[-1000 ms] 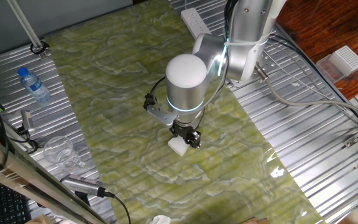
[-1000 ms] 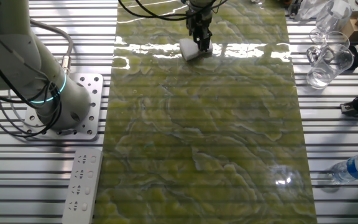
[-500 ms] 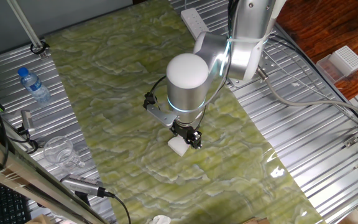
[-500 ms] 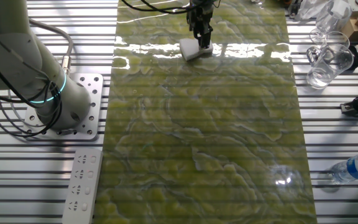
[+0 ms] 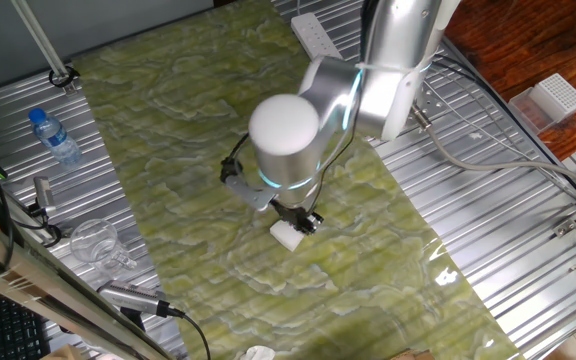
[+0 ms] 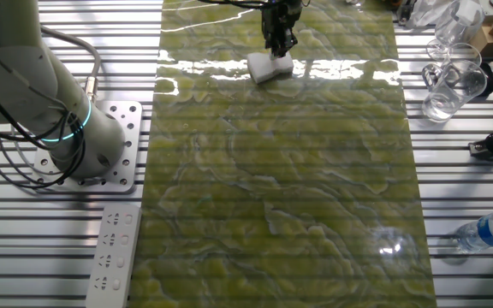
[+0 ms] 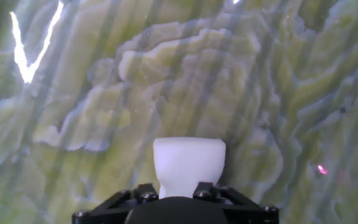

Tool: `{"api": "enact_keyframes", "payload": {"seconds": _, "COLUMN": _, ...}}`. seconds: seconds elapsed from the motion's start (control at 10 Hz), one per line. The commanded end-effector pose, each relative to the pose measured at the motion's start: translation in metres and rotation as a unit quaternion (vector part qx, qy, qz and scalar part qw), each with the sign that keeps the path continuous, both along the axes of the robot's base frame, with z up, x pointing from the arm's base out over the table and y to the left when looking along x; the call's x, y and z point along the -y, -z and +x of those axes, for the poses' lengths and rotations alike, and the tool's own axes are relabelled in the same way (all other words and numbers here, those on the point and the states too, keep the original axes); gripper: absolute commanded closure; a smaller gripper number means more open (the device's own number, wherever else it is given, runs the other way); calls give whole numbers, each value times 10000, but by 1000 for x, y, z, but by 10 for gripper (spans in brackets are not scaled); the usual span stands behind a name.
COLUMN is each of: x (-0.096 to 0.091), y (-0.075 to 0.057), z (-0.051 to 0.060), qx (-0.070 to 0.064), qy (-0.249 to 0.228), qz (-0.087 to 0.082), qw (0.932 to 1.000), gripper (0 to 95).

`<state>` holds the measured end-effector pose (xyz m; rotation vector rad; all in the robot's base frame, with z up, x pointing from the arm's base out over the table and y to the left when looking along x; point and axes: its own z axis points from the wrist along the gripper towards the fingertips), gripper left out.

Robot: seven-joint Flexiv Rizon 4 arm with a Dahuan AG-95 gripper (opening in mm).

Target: Clean the tabletop with a sponge

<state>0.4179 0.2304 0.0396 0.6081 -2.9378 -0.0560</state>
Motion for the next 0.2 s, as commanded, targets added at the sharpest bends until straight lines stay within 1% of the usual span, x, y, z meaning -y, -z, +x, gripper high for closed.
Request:
{"api": "enact_keyframes", "payload": {"seconds": 0.1, "x": 0, "y": -2, "z": -1, "qx": -90, "qy": -47, "qz": 6, "qw": 9999, "gripper": 950}}
{"api": "enact_keyframes", "payload": {"seconds": 0.2, "x": 0, "y": -2, "z": -1, "qx": -119, "qy": -60, "qz": 3, "qw": 9999, "gripper": 950}}
